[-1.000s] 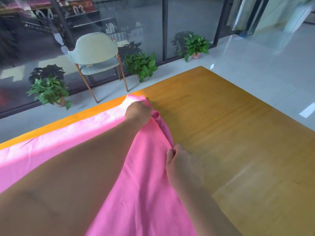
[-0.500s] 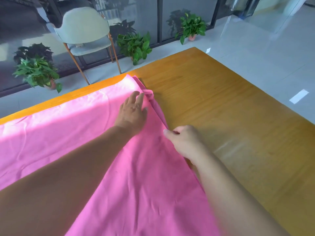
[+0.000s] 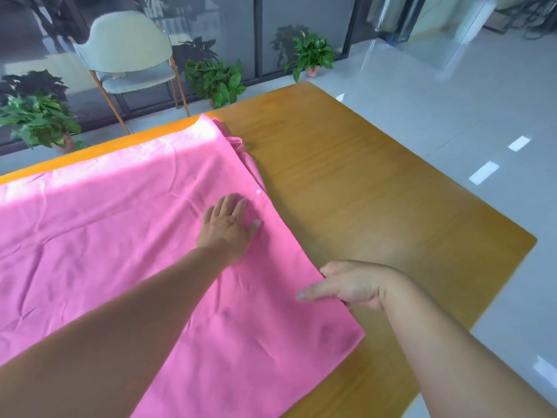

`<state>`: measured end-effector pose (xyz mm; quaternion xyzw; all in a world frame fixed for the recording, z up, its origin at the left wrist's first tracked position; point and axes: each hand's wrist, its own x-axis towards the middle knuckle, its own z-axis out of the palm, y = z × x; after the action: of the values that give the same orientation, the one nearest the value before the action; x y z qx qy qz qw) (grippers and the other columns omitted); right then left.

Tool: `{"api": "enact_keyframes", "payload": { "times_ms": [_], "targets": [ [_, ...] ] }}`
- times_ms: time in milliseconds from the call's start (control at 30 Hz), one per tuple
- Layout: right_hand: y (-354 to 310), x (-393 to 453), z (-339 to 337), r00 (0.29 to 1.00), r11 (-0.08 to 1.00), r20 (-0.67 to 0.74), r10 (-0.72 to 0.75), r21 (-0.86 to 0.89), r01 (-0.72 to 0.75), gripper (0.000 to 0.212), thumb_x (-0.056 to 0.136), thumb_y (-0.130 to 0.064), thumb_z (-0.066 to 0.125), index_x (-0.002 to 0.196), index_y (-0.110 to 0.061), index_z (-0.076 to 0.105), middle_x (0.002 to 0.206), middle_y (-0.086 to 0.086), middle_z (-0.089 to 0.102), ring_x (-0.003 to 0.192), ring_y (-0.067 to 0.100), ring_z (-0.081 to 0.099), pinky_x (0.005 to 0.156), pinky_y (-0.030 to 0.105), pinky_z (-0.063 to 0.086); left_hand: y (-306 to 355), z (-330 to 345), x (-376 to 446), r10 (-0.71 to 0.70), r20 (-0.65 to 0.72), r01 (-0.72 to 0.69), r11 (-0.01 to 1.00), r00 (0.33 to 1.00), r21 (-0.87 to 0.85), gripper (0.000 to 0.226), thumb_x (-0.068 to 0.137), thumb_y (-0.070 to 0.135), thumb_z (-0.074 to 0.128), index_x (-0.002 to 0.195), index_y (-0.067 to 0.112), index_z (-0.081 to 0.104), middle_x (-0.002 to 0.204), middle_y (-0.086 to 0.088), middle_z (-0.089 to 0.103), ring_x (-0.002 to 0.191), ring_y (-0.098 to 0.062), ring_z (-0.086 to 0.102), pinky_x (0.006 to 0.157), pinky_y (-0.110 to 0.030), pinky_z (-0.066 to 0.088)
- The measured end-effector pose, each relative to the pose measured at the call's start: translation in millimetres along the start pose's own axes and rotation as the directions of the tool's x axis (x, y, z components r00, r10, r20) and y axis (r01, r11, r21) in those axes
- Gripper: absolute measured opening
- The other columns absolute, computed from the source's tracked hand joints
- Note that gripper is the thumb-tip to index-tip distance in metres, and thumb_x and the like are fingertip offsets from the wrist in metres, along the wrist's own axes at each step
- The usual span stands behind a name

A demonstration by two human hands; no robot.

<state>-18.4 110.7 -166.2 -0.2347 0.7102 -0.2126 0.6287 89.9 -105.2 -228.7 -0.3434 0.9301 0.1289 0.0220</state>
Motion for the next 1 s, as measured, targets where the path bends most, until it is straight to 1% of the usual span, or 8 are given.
{"api": "enact_keyframes", "payload": {
  "times_ms": [200,267,367,567,667,733,833,1000],
  "targets": [
    [38.6,-24.6,1.1,0.978,0.999,0.210,0.014,0.041,-0.023,0.082,0.058,-0.053,0.090,0.128,-0.018,0.065,0.124,-0.004,0.069,0.121,0.015,0.061,0.118,0.044,0.030,13.7,-1.6,-3.2,0.001,0.104,-0.012,0.995,0.995,0.101,0.075,0.094,0.069,0.014,0.156,0.029,-0.003,0.163,0.003,-0.012,0.150,-0.020,-0.012,0.122,-0.043,-0.005],
    [43.9,-30.6,-1.8,0.978,0.999,0.205,0.023,0.028,-0.029,0.071,0.067,-0.052,0.085,0.126,-0.019,0.066,0.122,-0.004,0.070,0.119,0.016,0.063,0.117,0.046,0.032,16.9,0.7,-4.6,0.012,0.111,-0.025,0.993,0.994,0.112,0.078,0.092,0.072,0.010,0.156,0.029,-0.005,0.163,0.005,-0.012,0.150,-0.019,-0.012,0.122,-0.042,-0.005],
    [47.6,-36.5,-10.1,0.994,0.999,0.105,0.023,0.033,-0.027,0.035,0.093,-0.037,0.066,0.119,-0.014,0.069,0.114,0.001,0.074,0.113,0.022,0.066,0.112,0.043,0.040,17.1,4.5,-8.6,0.029,0.060,-0.035,0.994,0.998,0.107,0.083,0.087,0.076,0.005,0.155,0.030,-0.007,0.163,0.005,-0.011,0.150,-0.018,-0.011,0.122,-0.041,-0.005],
    [65.0,-28.6,-17.8,0.984,0.999,-0.173,0.040,0.026,-0.036,0.033,0.088,-0.044,0.071,0.091,-0.011,0.073,0.088,0.003,0.076,0.075,0.018,0.066,0.084,0.034,0.051,15.3,11.4,-13.6,0.058,-0.003,-0.057,0.987,0.998,0.150,0.086,0.085,0.080,0.003,0.156,0.031,-0.004,0.163,0.005,-0.009,0.150,-0.017,-0.010,0.122,-0.041,-0.003],
    [61.6,-28.9,-15.1,0.939,0.982,-0.343,0.016,-0.174,-0.080,0.036,0.080,-0.045,0.078,0.067,-0.018,0.057,0.060,-0.004,0.053,0.055,0.015,0.049,0.056,0.028,0.035,16.6,10.4,-11.7,0.034,0.038,-0.041,0.982,0.999,0.182,0.085,0.087,0.078,0.006,0.155,0.031,-0.006,0.163,0.004,-0.011,0.150,-0.018,-0.011,0.122,-0.040,-0.005],
    [50.5,-39.2,-9.0,0.896,0.896,-0.443,-0.018,-0.404,-0.181,0.038,0.078,-0.051,0.075,0.078,-0.018,0.057,0.074,-0.005,0.058,0.066,0.016,0.056,0.059,0.029,0.037,19.1,8.4,-13.2,0.016,0.045,-0.022,0.989,0.999,0.147,0.082,0.088,0.077,0.007,0.155,0.033,-0.007,0.163,0.003,-0.013,0.150,-0.020,-0.013,0.122,-0.041,-0.006],
    [32.6,-51.0,6.1,0.794,0.718,-0.576,-0.193,-0.634,-0.286,0.048,0.087,-0.055,0.063,0.122,-0.025,0.053,0.122,-0.003,0.053,0.110,0.020,0.056,0.081,0.032,0.045,25.0,1.9,-30.0,-0.004,-0.093,0.005,1.000,0.996,0.012,0.071,0.094,0.066,0.012,0.156,0.032,0.001,0.164,0.001,-0.009,0.150,-0.019,-0.012,0.122,-0.041,-0.008],
    [-0.9,-22.8,71.0,0.605,0.599,-0.353,-0.713,-0.755,0.266,0.044,0.103,-0.035,0.043,0.145,-0.022,0.044,0.145,-0.002,0.041,0.136,0.016,0.036,0.111,0.030,0.032,-5.5,-2.7,-113.0,-0.170,-0.321,0.131,0.982,0.932,-0.138,0.070,0.095,0.060,0.010,0.155,0.024,0.021,0.164,-0.003,0.008,0.151,-0.021,0.002,0.123,-0.041,0.001]
  ]
}}
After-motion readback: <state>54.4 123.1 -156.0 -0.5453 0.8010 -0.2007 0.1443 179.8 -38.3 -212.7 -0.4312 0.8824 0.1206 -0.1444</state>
